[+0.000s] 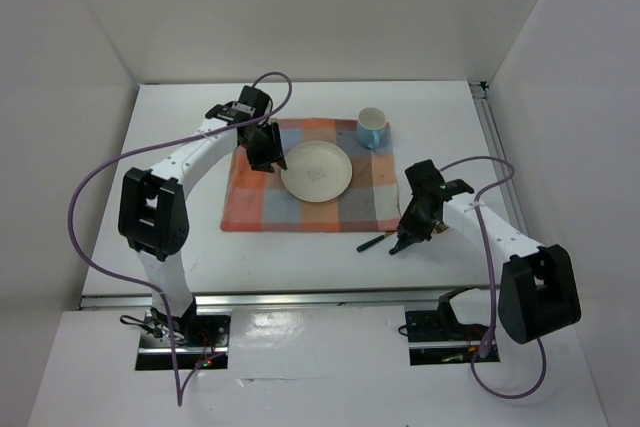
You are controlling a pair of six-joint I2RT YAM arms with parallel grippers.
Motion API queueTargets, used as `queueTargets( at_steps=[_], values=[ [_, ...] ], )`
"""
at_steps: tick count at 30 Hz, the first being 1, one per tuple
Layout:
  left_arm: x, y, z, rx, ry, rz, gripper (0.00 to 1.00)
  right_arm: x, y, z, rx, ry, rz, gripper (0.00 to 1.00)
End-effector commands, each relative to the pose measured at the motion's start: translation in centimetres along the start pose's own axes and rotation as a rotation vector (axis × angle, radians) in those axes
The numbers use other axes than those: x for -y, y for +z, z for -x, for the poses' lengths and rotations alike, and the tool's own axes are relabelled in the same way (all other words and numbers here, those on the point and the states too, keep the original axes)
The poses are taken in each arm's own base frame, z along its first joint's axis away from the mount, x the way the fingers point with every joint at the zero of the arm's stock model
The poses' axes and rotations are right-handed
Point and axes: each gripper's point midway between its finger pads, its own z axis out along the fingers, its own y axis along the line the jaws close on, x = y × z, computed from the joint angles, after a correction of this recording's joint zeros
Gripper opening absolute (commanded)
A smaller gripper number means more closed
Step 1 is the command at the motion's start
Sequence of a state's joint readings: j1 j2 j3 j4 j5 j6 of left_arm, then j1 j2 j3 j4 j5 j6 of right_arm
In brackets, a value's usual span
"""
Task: Set the dinner table for one person
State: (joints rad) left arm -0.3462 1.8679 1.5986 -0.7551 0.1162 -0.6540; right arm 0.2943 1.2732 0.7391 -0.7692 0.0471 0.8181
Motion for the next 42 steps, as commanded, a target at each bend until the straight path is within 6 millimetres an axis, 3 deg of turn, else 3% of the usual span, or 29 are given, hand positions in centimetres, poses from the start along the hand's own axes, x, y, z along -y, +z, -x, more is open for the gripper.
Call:
queueTargets(
  at_steps=[1,6,8,12,15,19,20,23,28,37,38,41,42],
  values=[
    [1.5,-3.6,1.4,0.077,0.041,-0.035,0.52,-1.3,-2.9,2.1,0.087,-0.019,0.015,0.13],
    [1.3,-4.1,1.4,0.084,0.050,-0.028,0.52,-3.8,-4.1,2.8,0.121,-0.083,0.052,0.07],
    [1.3,-4.4,1.3,0.084,0.050,-0.028,0.52,-4.8,-3.7,3.5,0.141,-0.113,0.041,0.01],
    [1.1,-4.8,1.3,0.089,0.059,-0.020,0.52,-8.3,-3.8,5.4,0.188,-0.248,0.058,0.00],
    [1.2,-5.5,1.6,0.112,0.070,-0.020,0.52,-9.4,-2.1,6.7,0.183,-0.336,0.011,0.00],
    [0.5,-5.7,1.5,0.111,0.060,-0.003,0.52,-10.6,0.5,6.8,0.163,-0.423,0.006,0.00],
    [0.6,-6.0,1.5,0.119,0.061,-0.008,0.52,-11.9,0.6,7.1,0.170,-0.459,0.055,0.00],
    [0.2,-5.6,1.1,0.103,0.059,0.002,0.52,-13.2,1.8,7.6,0.172,-0.496,0.082,0.00],
    [0.1,-5.8,0.9,0.105,0.059,0.001,0.52,-13.9,3.7,7.0,0.127,-0.535,0.100,0.00],
    [-0.4,-6.0,1.0,0.113,0.051,0.012,0.52,-14.1,5.0,6.5,0.098,-0.517,0.104,0.17],
    [-0.4,-6.0,1.0,0.113,0.051,0.012,0.52,-14.1,5.0,6.4,0.098,-0.508,0.104,0.23],
    [-0.4,-6.0,1.0,0.113,0.051,0.012,0.52,-14.6,4.7,6.1,0.090,-0.499,0.137,0.23],
    [-0.4,-6.0,1.0,0.113,0.051,0.012,0.52,-14.8,4.1,6.3,0.102,-0.498,0.149,0.34]
  ],
)
